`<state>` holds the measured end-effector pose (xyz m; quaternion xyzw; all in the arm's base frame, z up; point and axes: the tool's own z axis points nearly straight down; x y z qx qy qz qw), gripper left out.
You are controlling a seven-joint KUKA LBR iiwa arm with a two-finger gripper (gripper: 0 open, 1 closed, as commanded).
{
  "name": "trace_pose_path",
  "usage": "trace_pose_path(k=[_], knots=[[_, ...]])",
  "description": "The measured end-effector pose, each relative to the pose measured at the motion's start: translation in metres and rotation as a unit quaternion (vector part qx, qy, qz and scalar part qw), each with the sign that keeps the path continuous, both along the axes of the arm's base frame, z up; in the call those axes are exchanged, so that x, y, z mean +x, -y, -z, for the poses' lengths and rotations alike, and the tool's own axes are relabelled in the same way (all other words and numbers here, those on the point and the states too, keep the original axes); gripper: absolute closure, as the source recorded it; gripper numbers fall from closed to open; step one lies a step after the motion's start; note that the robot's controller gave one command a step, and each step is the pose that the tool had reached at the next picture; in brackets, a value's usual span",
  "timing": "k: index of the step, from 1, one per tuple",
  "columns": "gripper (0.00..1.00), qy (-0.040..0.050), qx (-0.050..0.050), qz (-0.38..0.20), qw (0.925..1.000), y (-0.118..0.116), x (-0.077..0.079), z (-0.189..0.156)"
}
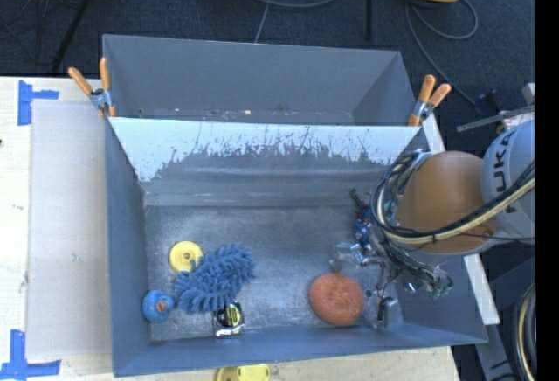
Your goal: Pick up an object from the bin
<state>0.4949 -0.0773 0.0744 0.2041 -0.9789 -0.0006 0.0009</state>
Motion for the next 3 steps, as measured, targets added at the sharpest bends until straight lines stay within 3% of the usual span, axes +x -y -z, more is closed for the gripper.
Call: trace_pose_path(k=[1,2,3], knots=[[0.00,0.0055,-0.001,-0.036,0.9994,-0.0137,-0.0051,0.0014],[0.00,0.0061,-0.001,-0.017,0.9998,-0.0170,-0.0058,0.0016],[0.00,0.0041,0.000,-0.038,0.9993,-0.0207,-0.0055,-0.0018]])
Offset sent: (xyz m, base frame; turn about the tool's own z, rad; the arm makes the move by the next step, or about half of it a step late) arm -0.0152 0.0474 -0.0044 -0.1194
